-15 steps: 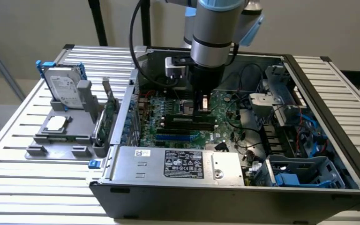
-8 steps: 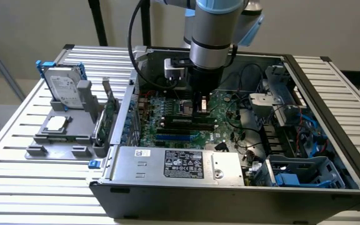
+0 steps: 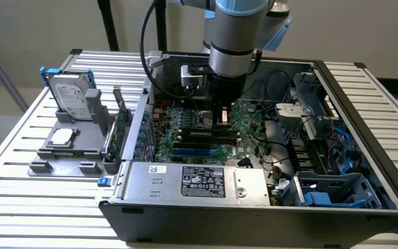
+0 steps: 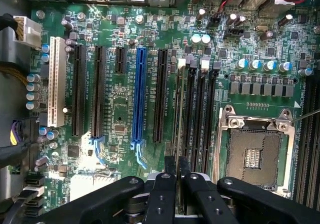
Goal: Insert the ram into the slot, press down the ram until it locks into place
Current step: 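Insert the ram into the slot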
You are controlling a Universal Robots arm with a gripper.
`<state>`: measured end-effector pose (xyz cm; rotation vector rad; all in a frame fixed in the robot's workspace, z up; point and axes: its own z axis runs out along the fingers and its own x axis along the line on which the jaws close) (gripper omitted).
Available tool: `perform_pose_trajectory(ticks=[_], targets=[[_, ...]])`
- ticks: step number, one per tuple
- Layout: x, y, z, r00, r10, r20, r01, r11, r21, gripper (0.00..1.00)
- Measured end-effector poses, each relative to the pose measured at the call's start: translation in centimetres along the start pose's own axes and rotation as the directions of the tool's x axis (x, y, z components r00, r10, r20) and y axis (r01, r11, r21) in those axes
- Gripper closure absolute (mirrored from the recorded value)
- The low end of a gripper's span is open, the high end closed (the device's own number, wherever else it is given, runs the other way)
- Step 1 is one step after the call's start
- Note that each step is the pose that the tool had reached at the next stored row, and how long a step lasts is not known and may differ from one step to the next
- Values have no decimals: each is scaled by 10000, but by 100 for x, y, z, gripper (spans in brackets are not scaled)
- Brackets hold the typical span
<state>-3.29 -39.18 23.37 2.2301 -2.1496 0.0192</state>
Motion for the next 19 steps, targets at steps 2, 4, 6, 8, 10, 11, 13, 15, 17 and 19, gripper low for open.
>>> perform_pose_trajectory(ticks=[2,4,6,8,10,11,13,15,17,19], targets=[[0,0,6,10000,3,0,-3,10000,8,87],[0,0,11,10000,5,6,-5,10000,21,87],[-1,0,16,10000,5,17,-5,10000,36,87],[-1,0,20,10000,5,33,-5,10000,54,87],[-1,0,24,10000,6,41,-6,10000,76,87],[-1,0,27,10000,6,43,-7,10000,88,87],[-1,1,31,10000,7,44,-7,9999,103,87],[-1,5,35,10000,8,44,-9,9999,113,87],[-2,10,40,10000,8,44,-9,9999,118,87],[-2,14,46,10000,9,44,-9,9999,122,87]])
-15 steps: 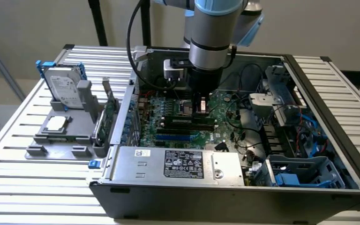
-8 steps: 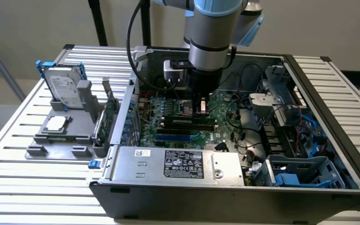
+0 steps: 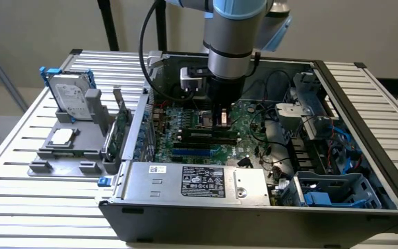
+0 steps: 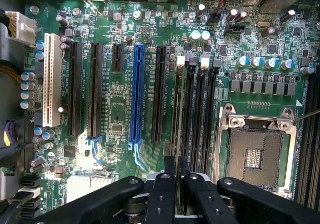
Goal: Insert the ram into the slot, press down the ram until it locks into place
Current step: 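Insert the ram into the slot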
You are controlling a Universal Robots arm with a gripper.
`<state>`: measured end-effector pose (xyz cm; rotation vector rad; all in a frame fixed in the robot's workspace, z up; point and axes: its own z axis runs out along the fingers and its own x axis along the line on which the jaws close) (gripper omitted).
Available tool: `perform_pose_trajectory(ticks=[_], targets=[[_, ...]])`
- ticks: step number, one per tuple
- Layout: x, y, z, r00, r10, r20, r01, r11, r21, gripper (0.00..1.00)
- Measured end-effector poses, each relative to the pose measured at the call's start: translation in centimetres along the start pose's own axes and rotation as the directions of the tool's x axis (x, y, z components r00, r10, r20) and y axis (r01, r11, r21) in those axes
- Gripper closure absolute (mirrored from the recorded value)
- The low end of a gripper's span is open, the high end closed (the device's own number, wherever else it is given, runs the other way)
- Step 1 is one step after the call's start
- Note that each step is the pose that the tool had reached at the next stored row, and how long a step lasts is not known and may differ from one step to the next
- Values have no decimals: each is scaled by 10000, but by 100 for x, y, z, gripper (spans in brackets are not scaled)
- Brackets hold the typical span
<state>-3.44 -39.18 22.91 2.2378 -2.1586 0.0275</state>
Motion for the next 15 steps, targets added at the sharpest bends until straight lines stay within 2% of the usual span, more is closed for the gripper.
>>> perform_pose_trajectory(ticks=[15], targets=[[-2,0,28,10000,0,6,-1,10000,13,87]])
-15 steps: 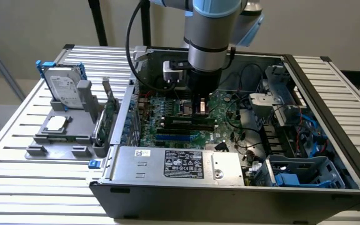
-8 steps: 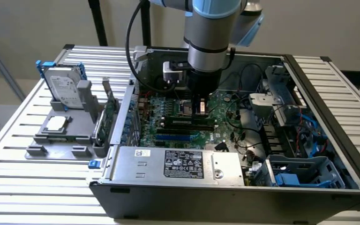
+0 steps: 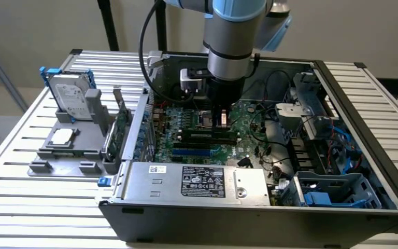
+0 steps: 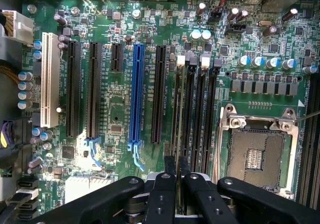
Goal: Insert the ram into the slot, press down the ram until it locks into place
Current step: 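Insert the ram into the slot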
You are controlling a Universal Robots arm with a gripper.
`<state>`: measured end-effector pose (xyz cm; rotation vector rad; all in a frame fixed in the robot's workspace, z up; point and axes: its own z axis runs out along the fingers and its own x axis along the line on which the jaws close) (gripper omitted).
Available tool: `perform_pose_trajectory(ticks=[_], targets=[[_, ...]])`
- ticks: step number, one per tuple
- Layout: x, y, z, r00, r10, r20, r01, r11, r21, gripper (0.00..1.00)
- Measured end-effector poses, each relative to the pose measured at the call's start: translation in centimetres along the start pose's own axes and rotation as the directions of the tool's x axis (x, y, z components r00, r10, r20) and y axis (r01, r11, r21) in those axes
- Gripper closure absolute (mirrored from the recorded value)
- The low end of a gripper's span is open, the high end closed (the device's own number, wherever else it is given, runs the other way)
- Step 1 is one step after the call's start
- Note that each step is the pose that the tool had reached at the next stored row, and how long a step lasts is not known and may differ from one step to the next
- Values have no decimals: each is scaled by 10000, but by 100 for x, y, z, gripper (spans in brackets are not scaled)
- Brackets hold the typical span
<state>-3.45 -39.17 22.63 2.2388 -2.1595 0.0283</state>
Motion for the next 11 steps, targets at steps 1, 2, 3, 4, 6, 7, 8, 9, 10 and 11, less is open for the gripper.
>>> perform_pose_trajectory(ticks=[1,2,3,4,6,7,8,9,10,11], targets=[[0,0,3,10000,0,2,0,10000,1,87],[-1,0,6,10000,0,3,0,10000,1,87],[-1,0,9,10000,0,5,0,10000,1,87],[-1,0,13,10000,0,7,0,10000,1,87],[-2,0,21,10000,0,10,0,10000,0,87],[-2,0,25,10000,0,13,0,10000,0,87],[-2,0,29,10000,0,18,0,10000,1,87],[-2,0,29,10000,0,18,0,10000,0,85],[-2,0,29,10000,0,19,0,10000,0,85],[-3,0,29,10000,0,25,0,10000,0,78]])
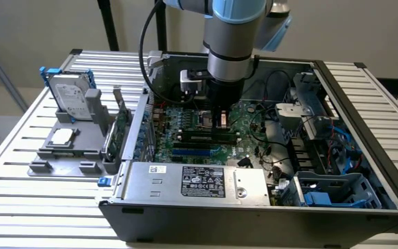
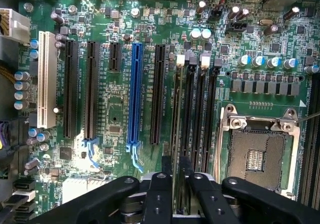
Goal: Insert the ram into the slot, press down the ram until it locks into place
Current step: 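Insert the ram into the slot, then press down the ram until it locks into place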
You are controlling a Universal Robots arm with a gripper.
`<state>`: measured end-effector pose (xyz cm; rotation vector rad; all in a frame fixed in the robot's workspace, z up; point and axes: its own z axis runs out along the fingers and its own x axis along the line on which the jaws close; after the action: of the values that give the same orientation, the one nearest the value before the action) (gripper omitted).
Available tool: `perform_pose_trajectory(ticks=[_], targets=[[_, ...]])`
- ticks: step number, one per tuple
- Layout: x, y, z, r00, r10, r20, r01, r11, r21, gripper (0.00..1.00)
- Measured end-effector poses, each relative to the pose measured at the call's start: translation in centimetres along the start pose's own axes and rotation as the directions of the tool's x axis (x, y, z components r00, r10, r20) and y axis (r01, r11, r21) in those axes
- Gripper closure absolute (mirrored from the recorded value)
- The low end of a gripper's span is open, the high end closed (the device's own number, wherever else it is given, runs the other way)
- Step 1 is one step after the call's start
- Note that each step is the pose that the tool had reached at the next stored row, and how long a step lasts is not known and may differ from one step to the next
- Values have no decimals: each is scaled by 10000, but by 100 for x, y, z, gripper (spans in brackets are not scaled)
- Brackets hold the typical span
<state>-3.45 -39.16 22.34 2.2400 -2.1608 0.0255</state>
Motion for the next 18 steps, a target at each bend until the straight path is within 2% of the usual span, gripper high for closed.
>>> perform_pose_trajectory(ticks=[5,9,12,18], targets=[[4,12,-137,10000,-1,34,1,10000,-1,78],[5,70,-240,10000,-1,63,1,10000,0,78],[4,112,-249,10000,1,72,-1,10000,0,89],[4,121,-250,10000,0,71,0,10000,-1,89]])
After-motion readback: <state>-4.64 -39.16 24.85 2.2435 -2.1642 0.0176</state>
